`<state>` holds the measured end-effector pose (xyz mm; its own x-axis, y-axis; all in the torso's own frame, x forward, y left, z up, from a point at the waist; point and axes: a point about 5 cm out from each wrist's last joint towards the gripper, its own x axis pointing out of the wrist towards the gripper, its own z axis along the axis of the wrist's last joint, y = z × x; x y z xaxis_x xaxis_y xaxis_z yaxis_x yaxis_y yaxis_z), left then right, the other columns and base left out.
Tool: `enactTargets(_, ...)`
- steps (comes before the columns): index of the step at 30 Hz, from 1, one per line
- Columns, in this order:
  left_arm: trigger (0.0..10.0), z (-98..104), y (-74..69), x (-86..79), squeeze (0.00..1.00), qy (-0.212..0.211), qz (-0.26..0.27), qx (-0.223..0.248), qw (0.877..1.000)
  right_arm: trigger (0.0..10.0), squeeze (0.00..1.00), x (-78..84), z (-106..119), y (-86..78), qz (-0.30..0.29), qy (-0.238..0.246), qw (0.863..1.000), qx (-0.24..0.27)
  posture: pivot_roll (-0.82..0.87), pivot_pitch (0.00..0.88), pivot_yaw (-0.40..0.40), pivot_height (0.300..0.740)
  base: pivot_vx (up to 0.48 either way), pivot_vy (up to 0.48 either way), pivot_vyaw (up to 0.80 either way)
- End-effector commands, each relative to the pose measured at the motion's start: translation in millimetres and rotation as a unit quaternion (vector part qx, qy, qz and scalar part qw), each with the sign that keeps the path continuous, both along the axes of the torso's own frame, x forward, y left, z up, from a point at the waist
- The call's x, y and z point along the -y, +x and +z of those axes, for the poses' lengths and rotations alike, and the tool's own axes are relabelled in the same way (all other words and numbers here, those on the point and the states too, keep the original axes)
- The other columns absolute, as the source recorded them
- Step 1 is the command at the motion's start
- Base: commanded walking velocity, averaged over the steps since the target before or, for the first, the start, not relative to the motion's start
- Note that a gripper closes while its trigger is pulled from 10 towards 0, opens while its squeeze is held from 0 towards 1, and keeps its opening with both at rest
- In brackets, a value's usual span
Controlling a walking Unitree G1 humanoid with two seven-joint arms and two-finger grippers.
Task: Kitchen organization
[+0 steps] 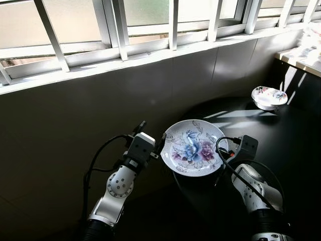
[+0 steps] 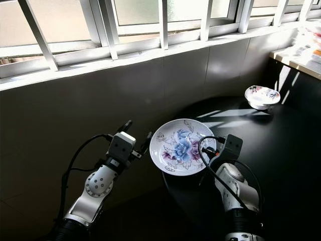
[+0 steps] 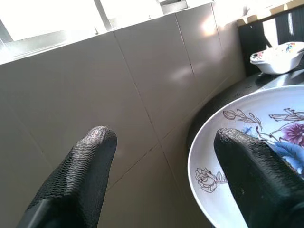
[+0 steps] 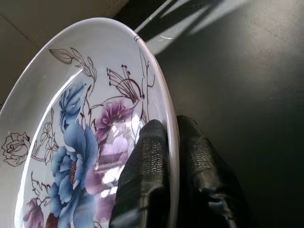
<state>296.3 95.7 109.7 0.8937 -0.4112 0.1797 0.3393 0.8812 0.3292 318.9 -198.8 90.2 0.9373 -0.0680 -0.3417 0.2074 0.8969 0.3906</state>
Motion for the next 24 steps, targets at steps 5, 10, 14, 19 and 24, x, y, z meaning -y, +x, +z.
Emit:
enactTargets(5, 10.0, -3.7, 2.6, -8.3, 0.00, 0.001, 0.021, -0.016, 1.000, 0.0, 0.00, 0.7, 37.9, 5.0, 0.002, -0.036, 0.991, 0.127, 0.02, 0.000, 0.027, 0.740, 0.000, 0.000, 0.00)
enactTargets(10, 10.0, -5.1, 3.1, -9.3, 0.00, 0.003, 0.024, -0.021, 1.000, 0.0, 0.00, -5.0, 46.4, 4.7, 0.019, -0.063, 0.984, 0.163, 0.03, 0.000, 0.025, 0.740, 0.000, 0.051, 0.00)
enactTargets(14, 10.0, -6.0, 2.7, -10.4, 0.00, 0.003, 0.025, -0.023, 0.999, 0.0, 0.00, -21.4, 58.9, 2.9, 0.067, -0.090, 0.971, 0.213, 0.03, 0.000, 0.027, 0.740, 0.000, 0.000, 0.75)
enactTargets(19, 10.0, -6.3, 3.5, -10.8, 0.00, 0.003, 0.027, -0.025, 0.999, 0.0, 0.00, -25.2, 60.4, 1.8, 0.078, -0.097, 0.966, 0.227, 0.03, 0.000, 0.027, 0.740, 0.000, 0.480, 0.80)
enactTargets(24, 10.0, -6.1, 3.5, -12.0, 0.00, 0.003, 0.031, -0.024, 0.999, 0.0, 0.00, -24.7, 59.1, 0.2, 0.079, -0.108, 0.964, 0.231, 0.03, 0.000, 0.029, 0.740, 0.000, 0.480, 0.80)
